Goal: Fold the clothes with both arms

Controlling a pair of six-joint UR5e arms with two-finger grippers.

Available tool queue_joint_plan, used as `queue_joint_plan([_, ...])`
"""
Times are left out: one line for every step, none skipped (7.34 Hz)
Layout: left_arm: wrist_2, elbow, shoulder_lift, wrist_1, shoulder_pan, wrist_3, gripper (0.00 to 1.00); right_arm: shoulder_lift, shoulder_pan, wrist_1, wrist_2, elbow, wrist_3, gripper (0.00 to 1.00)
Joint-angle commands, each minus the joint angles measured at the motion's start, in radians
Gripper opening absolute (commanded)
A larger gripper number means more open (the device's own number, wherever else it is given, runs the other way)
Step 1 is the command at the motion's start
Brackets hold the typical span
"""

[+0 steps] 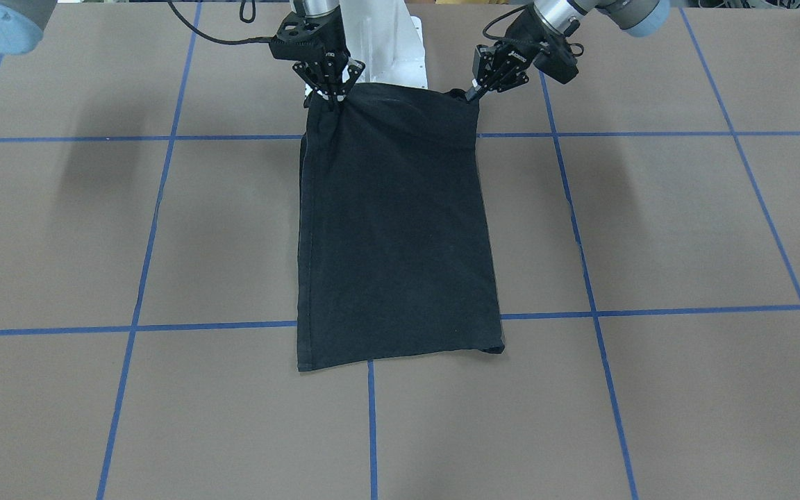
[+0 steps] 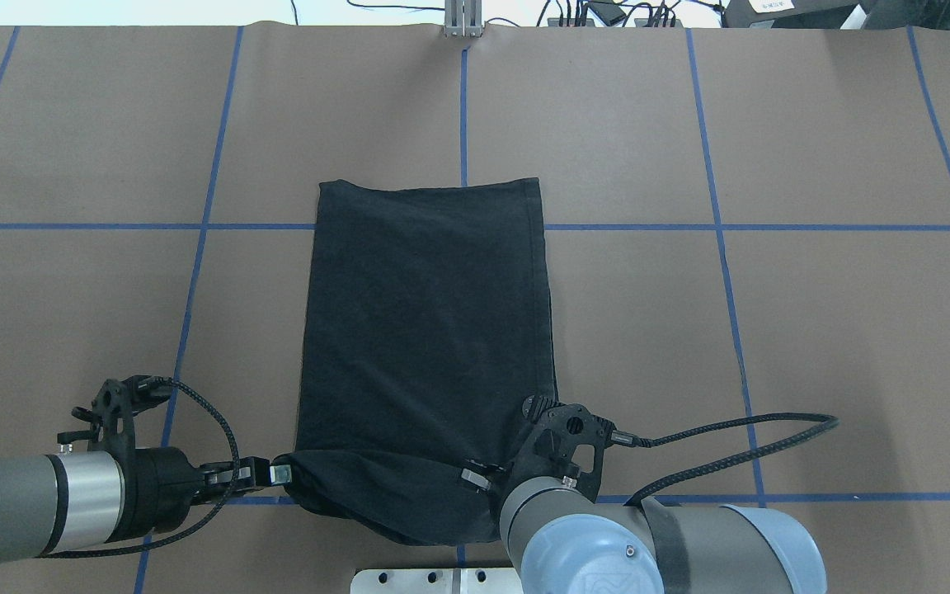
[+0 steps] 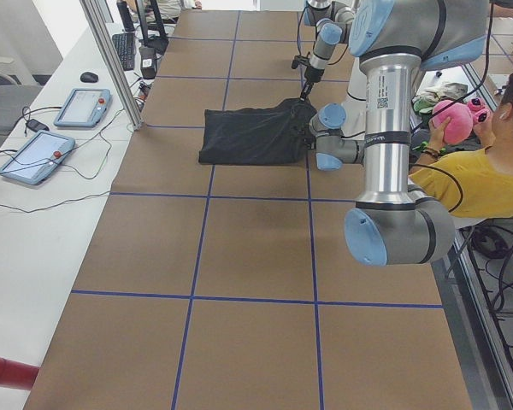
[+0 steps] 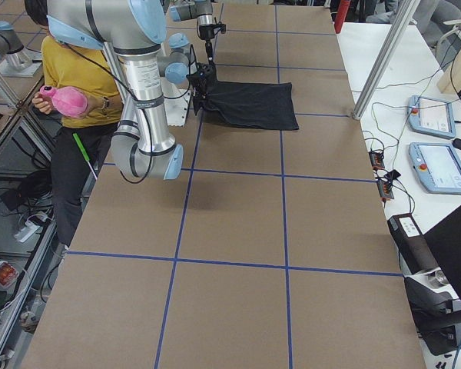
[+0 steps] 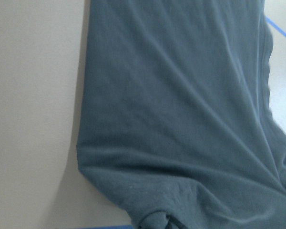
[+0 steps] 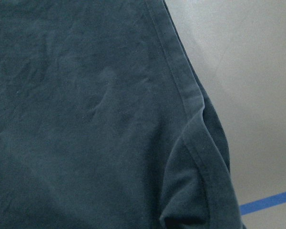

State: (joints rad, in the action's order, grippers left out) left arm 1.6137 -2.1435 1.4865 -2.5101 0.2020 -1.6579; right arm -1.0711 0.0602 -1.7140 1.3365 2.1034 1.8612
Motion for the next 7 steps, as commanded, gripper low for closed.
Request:
queue_joint_plan([0.080, -0.012, 0.012, 0.034, 0.022, 0.007, 0.00, 0.002, 0.035, -0.012, 0.004, 0.004, -0.011, 0.00])
queue_joint_plan([0.100, -0.012, 0.018, 0.060, 0.046, 0.021, 0.00, 0.005, 0.055, -0.013, 0.007, 0.003, -0.011, 0.00])
queue_joint_plan([0.124, -0.012, 0.050, 0.071, 0.095, 0.076, 0.00, 0.007, 0.070, -0.013, 0.007, 0.003, -0.011, 0.00])
queue_joint_plan([0.153, -0.009, 0.057, 0.073, 0.141, 0.092, 0.00, 0.013, 0.084, -0.013, 0.007, 0.004, -0.011, 0.00])
queue_joint_plan([0.191, -0.007, 0.075, 0.109, 0.193, 0.108, 0.00, 0.013, 0.104, -0.013, 0.006, 0.003, -0.011, 0.00])
queue_joint_plan([0.204, -0.003, 0.140, 0.181, 0.236, 0.147, 0.00, 0.013, 0.124, -0.013, 0.006, 0.001, -0.011, 0.00])
queue_joint_plan([0.203, 0.005, 0.209, 0.277, 0.253, 0.162, 0.00, 0.014, 0.145, -0.013, 0.006, -0.003, -0.013, 0.00])
